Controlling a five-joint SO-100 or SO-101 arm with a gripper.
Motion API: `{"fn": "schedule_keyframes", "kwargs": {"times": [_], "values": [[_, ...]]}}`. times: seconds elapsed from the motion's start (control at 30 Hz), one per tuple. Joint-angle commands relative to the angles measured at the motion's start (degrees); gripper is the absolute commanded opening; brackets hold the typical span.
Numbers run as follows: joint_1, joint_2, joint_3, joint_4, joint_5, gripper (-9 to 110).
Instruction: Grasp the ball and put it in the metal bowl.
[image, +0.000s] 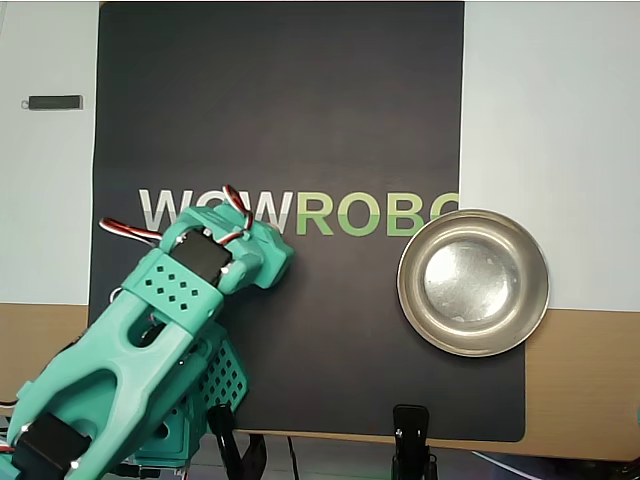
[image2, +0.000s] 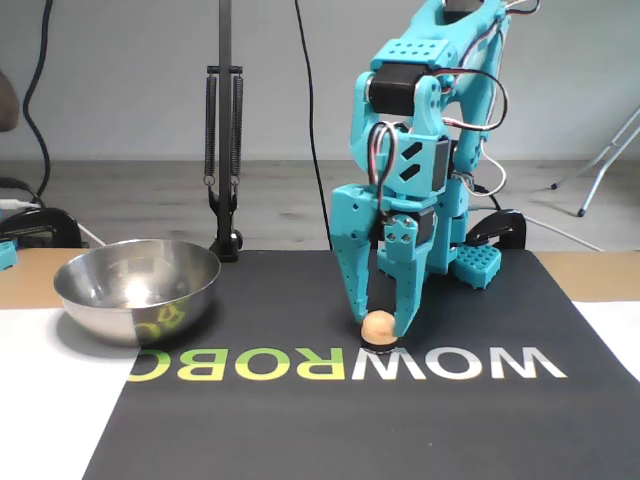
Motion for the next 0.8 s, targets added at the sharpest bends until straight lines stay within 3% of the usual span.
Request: {"fn": "schedule_keyframes", "kwargs": {"times": [0.0, 0.77], "values": [[0.00, -0.09, -1.49, -0.44, -0.35, 24], [0.44, 0.62, -2.55, -0.44, -0.35, 24]]}}
